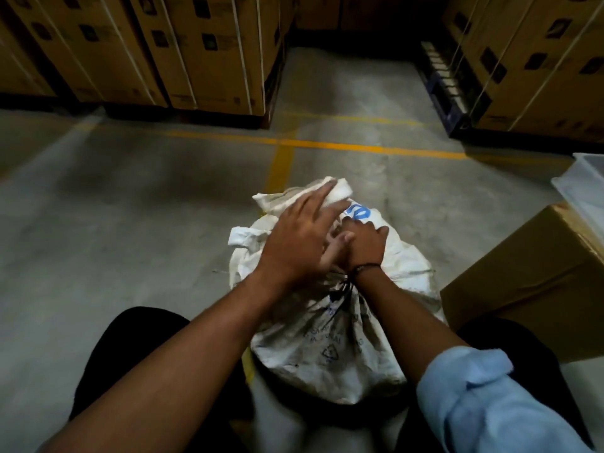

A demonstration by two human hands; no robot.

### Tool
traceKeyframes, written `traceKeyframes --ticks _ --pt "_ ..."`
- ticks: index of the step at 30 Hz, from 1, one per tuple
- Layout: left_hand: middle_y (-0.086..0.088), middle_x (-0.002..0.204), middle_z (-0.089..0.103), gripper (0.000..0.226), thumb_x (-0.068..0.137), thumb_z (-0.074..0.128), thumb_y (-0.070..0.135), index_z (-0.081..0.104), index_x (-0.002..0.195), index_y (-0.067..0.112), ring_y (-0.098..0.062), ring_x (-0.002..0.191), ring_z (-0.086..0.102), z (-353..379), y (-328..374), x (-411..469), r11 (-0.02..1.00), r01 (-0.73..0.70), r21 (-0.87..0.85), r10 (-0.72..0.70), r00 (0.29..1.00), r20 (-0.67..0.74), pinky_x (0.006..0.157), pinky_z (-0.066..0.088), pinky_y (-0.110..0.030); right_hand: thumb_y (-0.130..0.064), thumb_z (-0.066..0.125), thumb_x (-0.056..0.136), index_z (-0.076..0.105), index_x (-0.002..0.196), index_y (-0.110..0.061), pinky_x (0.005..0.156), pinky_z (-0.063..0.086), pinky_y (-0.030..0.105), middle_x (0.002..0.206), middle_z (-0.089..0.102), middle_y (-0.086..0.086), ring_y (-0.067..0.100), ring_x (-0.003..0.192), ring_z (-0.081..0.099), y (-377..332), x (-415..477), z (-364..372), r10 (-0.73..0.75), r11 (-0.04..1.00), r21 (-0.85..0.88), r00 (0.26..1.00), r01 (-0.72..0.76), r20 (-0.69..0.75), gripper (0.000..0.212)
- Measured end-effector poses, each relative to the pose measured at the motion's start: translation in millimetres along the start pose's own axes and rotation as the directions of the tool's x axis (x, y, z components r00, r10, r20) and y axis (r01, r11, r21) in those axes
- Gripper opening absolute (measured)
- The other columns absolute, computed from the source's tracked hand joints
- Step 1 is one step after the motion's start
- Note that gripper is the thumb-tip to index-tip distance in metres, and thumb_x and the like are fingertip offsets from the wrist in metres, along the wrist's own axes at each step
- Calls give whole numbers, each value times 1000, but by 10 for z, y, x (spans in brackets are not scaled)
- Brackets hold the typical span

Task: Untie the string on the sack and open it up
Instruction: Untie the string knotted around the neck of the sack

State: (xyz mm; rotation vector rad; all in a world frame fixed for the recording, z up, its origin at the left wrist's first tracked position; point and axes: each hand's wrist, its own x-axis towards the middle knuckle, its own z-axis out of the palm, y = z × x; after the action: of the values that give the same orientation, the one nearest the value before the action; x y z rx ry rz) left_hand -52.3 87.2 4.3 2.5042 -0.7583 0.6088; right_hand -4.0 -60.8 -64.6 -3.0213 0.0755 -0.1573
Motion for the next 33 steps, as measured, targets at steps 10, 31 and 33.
traceKeyframes --ticks 10,31,33 --pt "-1 122 64 42 85 55 36 53 126 28 -28 107 62 319 -92 -64 982 97 162 -172 810 560 81 51 -36 -64 48 88 55 64 -16 79 47 36 78 59 7 34 93 63 52 369 -20 132 865 453 969 -215 209 54" --pt "-13 165 5 101 87 53 64 1 157 13 -32 151 9 1109 -427 171 976 -25 218 -148 660 737 123 9 -43 -35 63 83 65 103 -29 81 54 38 107 68 -1 22 100 62 884 -285 -169 -206 975 156 906 158 369 21" --pt "-14 165 3 102 87 54 62 -1 157 12 -31 151 8 1142 -393 183 978 15 209 -169 648 743 123 9 -42 -36 64 83 66 102 -27 80 54 37 103 68 0 21 96 63 869 -272 -99 -171 966 244 928 91 331 21"
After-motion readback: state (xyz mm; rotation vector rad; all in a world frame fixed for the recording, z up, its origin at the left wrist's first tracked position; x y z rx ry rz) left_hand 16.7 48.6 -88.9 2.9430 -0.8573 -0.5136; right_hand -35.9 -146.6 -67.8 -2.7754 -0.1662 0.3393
